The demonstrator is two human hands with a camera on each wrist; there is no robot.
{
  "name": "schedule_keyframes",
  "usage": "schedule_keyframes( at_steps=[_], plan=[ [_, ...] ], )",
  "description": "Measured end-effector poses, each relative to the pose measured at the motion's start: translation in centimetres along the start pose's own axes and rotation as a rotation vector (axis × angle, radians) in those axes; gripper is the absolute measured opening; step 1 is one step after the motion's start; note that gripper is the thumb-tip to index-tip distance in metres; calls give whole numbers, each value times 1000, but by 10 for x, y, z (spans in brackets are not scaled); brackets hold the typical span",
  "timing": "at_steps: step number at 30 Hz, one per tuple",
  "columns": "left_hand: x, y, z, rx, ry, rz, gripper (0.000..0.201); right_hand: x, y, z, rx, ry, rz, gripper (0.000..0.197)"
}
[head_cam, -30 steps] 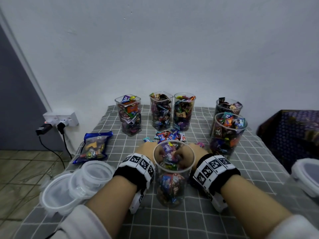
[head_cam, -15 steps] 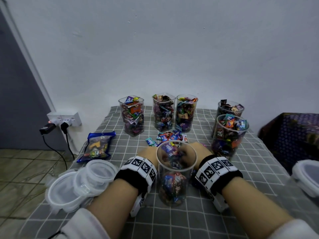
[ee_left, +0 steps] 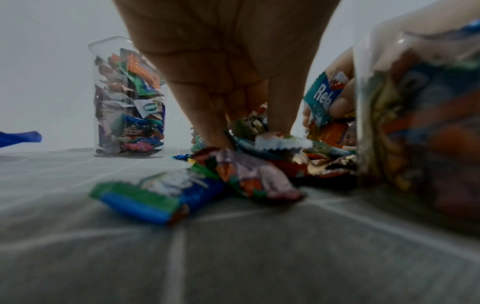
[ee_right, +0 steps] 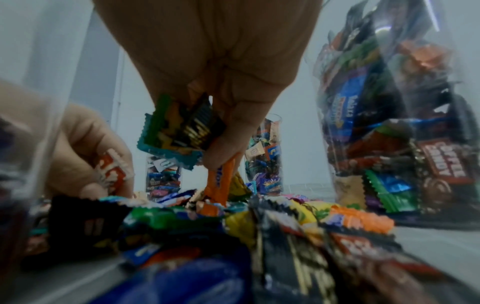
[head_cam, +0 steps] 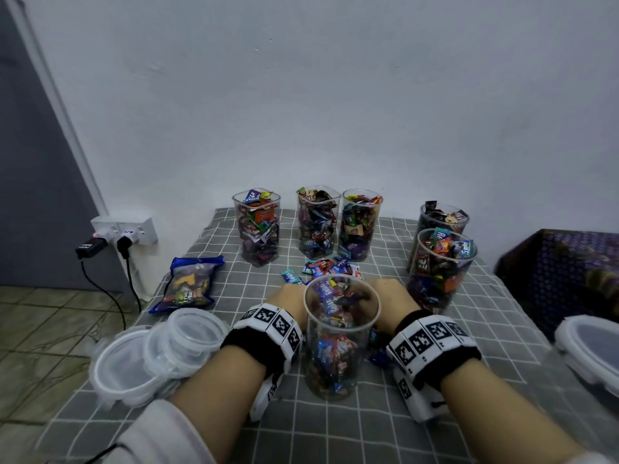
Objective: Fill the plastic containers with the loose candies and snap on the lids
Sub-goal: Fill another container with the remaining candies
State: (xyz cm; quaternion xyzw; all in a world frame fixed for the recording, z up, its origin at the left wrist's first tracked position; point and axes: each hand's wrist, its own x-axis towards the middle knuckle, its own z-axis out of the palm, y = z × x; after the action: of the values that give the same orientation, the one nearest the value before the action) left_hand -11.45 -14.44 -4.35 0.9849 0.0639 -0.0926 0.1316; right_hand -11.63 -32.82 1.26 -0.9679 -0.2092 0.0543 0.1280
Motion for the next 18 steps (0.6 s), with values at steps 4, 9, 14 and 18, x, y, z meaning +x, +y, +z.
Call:
schedule_keyframes(
  at_steps=[4, 9, 14, 18],
  plan=[
    [-13, 6, -9, 2, 42, -2, 23, -3, 8, 4, 280, 120, -9, 17],
    [-29, 11, -17, 4, 179, 13, 22, -7, 11, -1, 502, 227, 11, 18],
    [-47, 16, -28, -25, 241, 6, 24, -6, 12, -17, 718, 287, 0, 21],
    [-53, 17, -31, -64, 266, 22, 26, -15, 6, -37, 778, 366, -47, 22]
  ],
)
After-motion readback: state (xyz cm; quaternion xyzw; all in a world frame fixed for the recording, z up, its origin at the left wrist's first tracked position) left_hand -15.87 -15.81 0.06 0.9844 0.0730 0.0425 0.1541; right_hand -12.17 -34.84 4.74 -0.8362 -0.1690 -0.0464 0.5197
